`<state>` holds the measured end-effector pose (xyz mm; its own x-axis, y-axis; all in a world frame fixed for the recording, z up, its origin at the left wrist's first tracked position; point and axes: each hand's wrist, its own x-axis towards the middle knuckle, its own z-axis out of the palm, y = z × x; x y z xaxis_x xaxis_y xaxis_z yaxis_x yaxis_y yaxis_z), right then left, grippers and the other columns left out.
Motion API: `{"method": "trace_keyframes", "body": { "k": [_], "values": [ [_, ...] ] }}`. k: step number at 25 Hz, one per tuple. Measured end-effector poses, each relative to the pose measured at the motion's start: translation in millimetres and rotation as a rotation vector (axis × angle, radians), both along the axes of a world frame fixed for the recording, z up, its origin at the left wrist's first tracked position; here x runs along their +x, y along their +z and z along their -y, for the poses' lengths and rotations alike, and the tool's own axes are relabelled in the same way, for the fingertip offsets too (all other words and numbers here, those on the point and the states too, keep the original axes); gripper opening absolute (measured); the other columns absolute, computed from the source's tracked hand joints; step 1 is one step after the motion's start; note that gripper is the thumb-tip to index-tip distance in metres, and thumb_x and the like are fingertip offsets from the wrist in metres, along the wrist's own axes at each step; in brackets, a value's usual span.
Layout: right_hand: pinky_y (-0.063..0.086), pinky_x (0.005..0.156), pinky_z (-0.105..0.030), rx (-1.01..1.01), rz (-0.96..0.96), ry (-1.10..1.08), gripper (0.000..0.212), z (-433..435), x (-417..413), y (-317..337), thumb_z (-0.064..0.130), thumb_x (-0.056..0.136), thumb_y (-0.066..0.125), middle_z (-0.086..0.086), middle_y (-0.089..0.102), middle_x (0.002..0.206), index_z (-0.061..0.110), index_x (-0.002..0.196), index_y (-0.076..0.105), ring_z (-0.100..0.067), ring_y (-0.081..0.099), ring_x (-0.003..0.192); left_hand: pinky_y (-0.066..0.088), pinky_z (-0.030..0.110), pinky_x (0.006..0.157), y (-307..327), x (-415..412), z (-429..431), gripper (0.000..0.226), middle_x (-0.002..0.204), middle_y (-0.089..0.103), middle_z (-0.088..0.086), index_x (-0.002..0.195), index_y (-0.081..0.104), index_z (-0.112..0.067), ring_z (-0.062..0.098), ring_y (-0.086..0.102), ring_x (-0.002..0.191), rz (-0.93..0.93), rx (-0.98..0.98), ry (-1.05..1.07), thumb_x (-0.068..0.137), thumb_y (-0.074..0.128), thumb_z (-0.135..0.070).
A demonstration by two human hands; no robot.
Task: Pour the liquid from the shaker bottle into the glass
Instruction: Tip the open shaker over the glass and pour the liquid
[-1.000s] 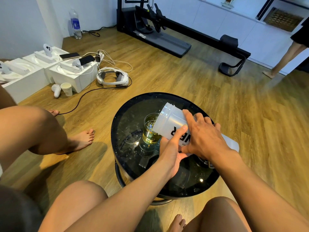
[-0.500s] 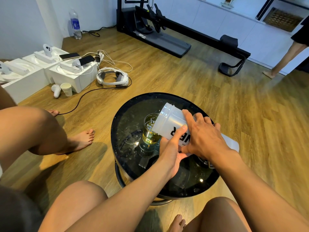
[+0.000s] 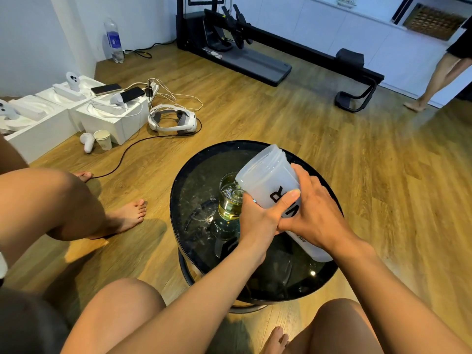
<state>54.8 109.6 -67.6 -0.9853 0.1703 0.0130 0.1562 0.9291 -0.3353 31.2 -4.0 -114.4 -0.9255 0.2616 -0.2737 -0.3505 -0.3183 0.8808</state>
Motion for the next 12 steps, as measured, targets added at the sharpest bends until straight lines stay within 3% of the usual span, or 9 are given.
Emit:
{"method": "trace_keyframes", "body": {
  "k": [4, 8, 12],
  "values": [
    [0.051, 0.082, -0.038, -0.288, -0.13, -0.034, 0.108, -7, 7, 1, 0.05, 0.05, 0.078, 0.006, 0.052, 0.127, 0.037, 0.144, 0.025, -0.016, 0.055, 0.11, 0.062, 0.047, 0.077, 9, -11, 8, 0.081, 0.105, 0.072, -0.007, 0.117, 0.053, -0.028, 0.012, 0.072, 0.095, -0.275, -0.317, -0.043, 0.05, 0.083, -0.062],
    [0.048, 0.073, -0.018, -0.505, -0.156, -0.089, 0.091, -13, 14, -1, 0.038, 0.056, 0.087, 0.017, 0.06, 0.116, 0.035, 0.132, 0.037, 0.0, 0.06, 0.102, 0.06, 0.042, 0.084, 19, -16, 14, 0.09, 0.118, 0.067, -0.009, 0.127, 0.047, -0.027, 0.012, 0.069, 0.102, -0.464, -0.504, -0.142, 0.053, 0.085, -0.06],
    [0.056, 0.084, -0.032, -0.552, -0.142, -0.137, 0.095, -20, 17, -17, 0.047, 0.05, 0.088, 0.017, 0.063, 0.118, 0.038, 0.13, 0.037, -0.002, 0.062, 0.106, 0.055, 0.042, 0.094, 14, -16, 14, 0.095, 0.129, 0.061, -0.007, 0.137, 0.041, -0.026, 0.016, 0.061, 0.116, -0.565, -0.596, -0.196, 0.059, 0.09, -0.05]
  ]
}}
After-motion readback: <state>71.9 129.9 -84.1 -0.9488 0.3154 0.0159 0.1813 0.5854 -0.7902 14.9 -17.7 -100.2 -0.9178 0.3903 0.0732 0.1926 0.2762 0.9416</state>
